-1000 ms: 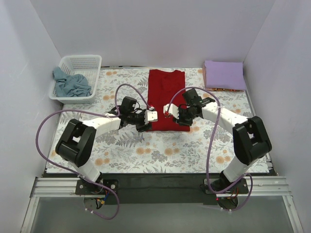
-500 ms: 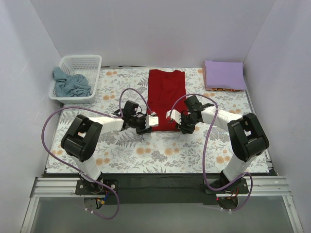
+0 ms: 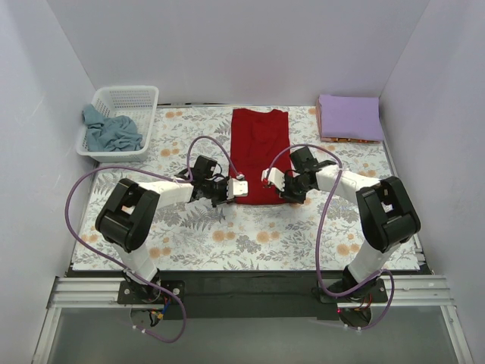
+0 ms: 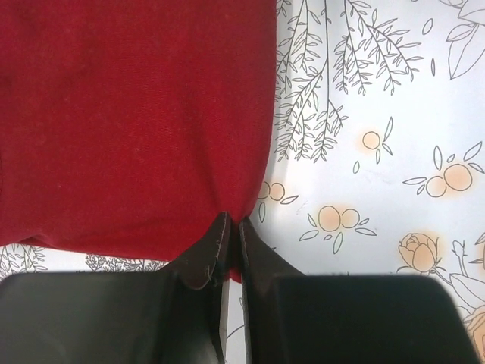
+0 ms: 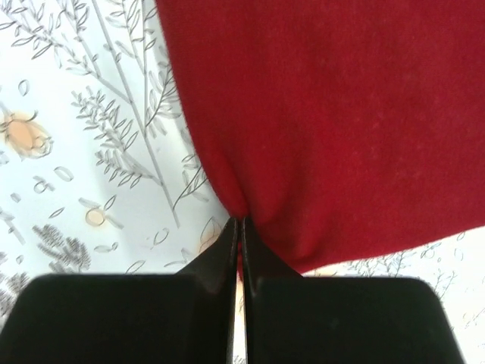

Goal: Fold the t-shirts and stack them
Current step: Fold the tshirt

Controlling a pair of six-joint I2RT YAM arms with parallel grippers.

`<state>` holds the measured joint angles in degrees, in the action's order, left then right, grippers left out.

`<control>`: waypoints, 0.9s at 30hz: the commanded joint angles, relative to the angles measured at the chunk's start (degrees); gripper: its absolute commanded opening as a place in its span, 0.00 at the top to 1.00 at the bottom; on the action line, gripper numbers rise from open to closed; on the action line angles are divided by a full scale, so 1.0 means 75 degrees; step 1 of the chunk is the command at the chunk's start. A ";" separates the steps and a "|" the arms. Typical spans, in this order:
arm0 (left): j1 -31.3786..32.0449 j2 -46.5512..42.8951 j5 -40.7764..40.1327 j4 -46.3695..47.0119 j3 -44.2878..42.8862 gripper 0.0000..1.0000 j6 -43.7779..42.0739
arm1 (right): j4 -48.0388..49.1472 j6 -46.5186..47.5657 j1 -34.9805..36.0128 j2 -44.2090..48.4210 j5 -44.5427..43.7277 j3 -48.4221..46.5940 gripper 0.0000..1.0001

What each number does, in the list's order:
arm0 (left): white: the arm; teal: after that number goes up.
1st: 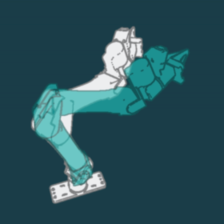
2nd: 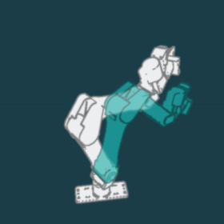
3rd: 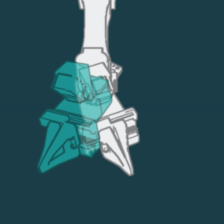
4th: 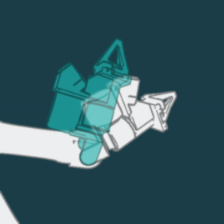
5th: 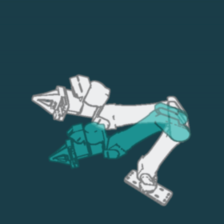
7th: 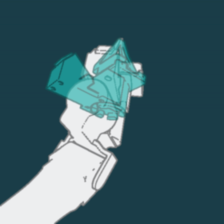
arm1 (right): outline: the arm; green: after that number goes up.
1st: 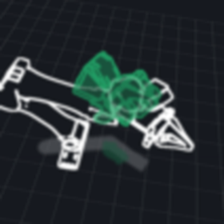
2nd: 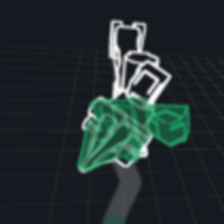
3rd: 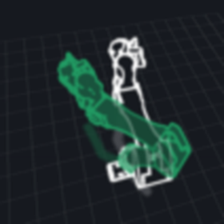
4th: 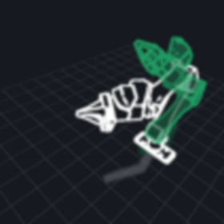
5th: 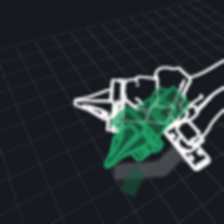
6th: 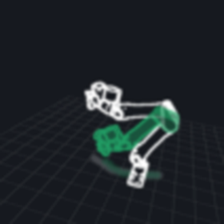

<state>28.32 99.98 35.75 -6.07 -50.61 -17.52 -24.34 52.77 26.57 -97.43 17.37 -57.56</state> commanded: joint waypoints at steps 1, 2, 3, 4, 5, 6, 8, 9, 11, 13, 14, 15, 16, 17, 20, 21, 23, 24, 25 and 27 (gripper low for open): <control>-0.0049 -0.0101 -0.0055 -0.0480 -0.0260 1.00 0.0179 | -0.0633 -0.0017 -0.0132 0.0636 -0.0008 -0.0328 0.99; -0.0049 -0.0194 -0.0032 -0.0480 -0.0260 1.00 0.0180 | -0.0669 0.0018 -0.0132 0.0766 0.0063 -0.0364 0.99; -0.0049 -0.0241 -0.0020 -0.0492 -0.0260 1.00 0.0180 | -0.0715 0.0030 -0.0132 0.0872 0.0156 -0.0399 0.99; -0.0049 -0.0311 0.0026 -0.0504 -0.0283 1.00 0.0203 | -0.0913 0.0042 -0.0121 0.0966 0.0227 -0.0458 0.99; -0.0049 -0.0370 0.0050 -0.0562 -0.0353 1.00 0.0273 | -0.1031 0.0088 -0.0132 0.1118 0.0332 -0.0597 0.99; -0.0049 -0.0544 0.0085 -0.0586 -0.0377 1.00 0.0320 | -0.1148 0.0100 -0.0132 0.1189 0.0379 -0.0657 0.99; -0.0049 -0.0721 0.0155 -0.0691 -0.0470 1.00 0.0425 | -0.1336 0.0112 -0.0132 0.1387 0.0357 -0.0751 0.99; -0.0060 -0.0826 0.0156 -0.0726 -0.0564 1.00 0.0472 | -0.1360 0.0158 -0.0132 0.1458 0.0322 -0.0763 0.99; -0.0072 -0.1049 0.0179 -0.0982 -0.0681 1.00 0.0519 | -0.1558 0.0194 -0.0132 0.1669 0.0298 -0.0833 0.99; -0.0072 -0.1318 0.0226 -0.1241 -0.0822 1.00 0.0496 | -0.1827 0.0241 -0.0120 0.1903 0.0368 -0.0915 0.99; -0.0072 -0.1436 0.0330 -0.1462 -0.0834 1.00 0.0473 | -0.2108 0.0264 -0.0132 0.1997 0.0426 -0.0962 0.99; -0.0049 -0.1553 0.0366 -0.1592 -0.0811 1.00 0.0426 | -0.2284 0.0264 -0.0121 0.2091 0.0473 -0.1008 0.99; -0.0014 -0.1856 0.0390 -0.1721 -0.0799 1.00 0.0391 | -0.2437 0.0288 -0.0109 0.2324 0.0566 -0.1020 0.99; 0.0021 -0.1998 0.0402 -0.2024 -0.0776 1.00 0.0356 | -0.2589 0.0288 -0.0074 0.2442 0.0614 -0.1009 0.99; 0.0220 -0.2640 0.0530 -0.2995 -0.0822 1.00 0.0168 | -0.3420 0.0229 0.0113 0.2899 0.0755 -0.1044 0.99; 0.0290 -0.2806 0.0751 -0.3255 -0.0846 1.00 0.0191 | -0.3841 0.0183 0.0184 0.3040 0.0813 -0.1067 0.99; 0.0338 -0.3297 0.0928 -0.3922 -0.0904 1.00 0.0390 | -0.4195 0.0019 0.0418 0.3450 0.0930 -0.1254 0.99; 0.0361 -0.3439 0.1068 -0.4100 -0.0951 1.00 0.0483 | -0.4312 -0.0063 0.0477 0.3590 0.0966 -0.1359 0.99; 0.0350 -0.3626 0.1081 -0.4206 -0.1056 1.00 0.0890 | -0.4569 -0.0180 0.0477 0.3708 0.1024 -0.1662 0.99; 0.0326 -0.3944 0.0907 -0.4172 -0.1185 1.00 0.1221 | -0.4805 -0.0216 0.0466 0.3686 0.0978 -0.2003 0.99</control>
<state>31.09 74.94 40.80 -32.27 -56.03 -12.62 -53.76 52.99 30.11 -71.46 23.00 -67.05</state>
